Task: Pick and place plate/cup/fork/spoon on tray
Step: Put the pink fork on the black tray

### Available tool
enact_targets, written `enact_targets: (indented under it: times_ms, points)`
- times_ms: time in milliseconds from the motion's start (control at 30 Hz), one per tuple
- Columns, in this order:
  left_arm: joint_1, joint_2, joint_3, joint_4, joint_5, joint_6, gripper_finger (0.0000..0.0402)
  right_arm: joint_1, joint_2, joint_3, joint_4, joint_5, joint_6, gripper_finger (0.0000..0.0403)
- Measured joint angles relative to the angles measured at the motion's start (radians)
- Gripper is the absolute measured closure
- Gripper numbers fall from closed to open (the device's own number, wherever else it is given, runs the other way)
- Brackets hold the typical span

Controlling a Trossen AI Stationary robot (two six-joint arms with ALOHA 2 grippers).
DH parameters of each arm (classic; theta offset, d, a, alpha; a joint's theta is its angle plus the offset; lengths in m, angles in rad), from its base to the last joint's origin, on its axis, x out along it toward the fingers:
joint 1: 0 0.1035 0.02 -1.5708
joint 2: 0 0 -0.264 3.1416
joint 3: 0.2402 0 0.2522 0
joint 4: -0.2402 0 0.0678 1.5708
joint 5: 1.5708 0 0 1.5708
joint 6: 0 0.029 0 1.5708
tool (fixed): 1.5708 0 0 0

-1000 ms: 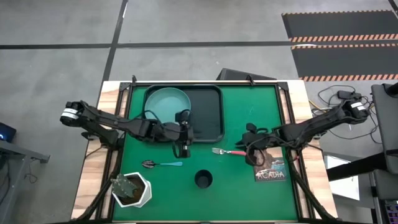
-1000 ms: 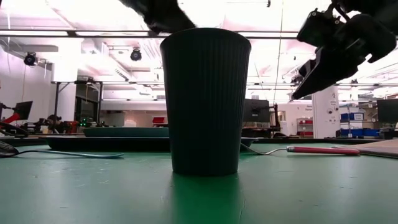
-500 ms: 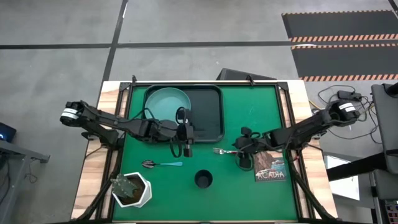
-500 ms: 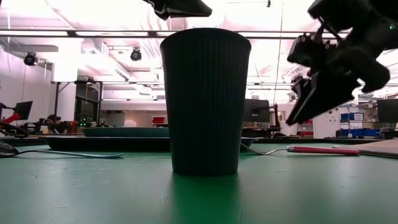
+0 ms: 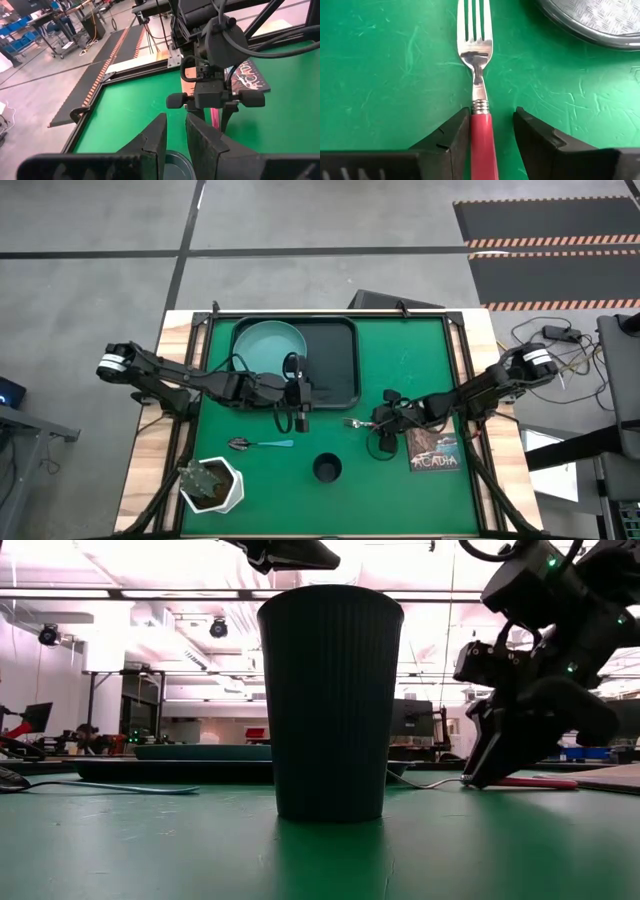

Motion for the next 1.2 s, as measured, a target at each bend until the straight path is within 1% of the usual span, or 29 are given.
enact_targets:
  times_ms: [133,300,367,600,733,833,967,1100,1200]
  points:
    - [0.000,0.000,-0.001,0.000,0.000,-0.001,0.0347,0.000,0.003,0.000,0.000,-0.005,0.024,0.0295]
    - [0.000,0.000,-0.001,0.000,0.000,-0.003,0.0347,0.000,0.004,0.000,-0.001,-0.007,0.034,0.0351]
    - [0.000,0.000,-0.001,0.000,0.000,-0.003,0.0347,0.000,0.003,0.000,-0.003,-0.007,0.034,0.0366]
    - [0.000,0.000,-0.001,0.000,0.000,-0.027,0.0347,0.000,0.003,0.001,-0.005,-0.007,0.034,0.0367]
    - [0.000,0.000,-0.001,0.000,0.000,-0.027,0.0347,0.000,-0.018,0.008,-0.022,-0.008,0.024,0.0367]
    - [0.000,0.000,-0.001,0.000,0.000,-0.029,0.0347,0.002,-0.068,0.010,-0.026,-0.007,0.004,0.0367]
    - [0.000,0.000,-0.002,0.000,0.000,-0.029,0.0347,0.002,-0.171,0.008,-0.029,-0.005,-0.022,0.0367]
    - [0.000,0.000,-0.003,0.001,0.000,-0.046,0.0347,0.018,-0.308,0.006,-0.056,0.004,-0.059,0.0367]
    - [0.000,0.000,-0.005,0.001,0.000,-0.053,0.0347,0.045,-0.415,0.000,-0.079,0.050,-0.083,0.0367]
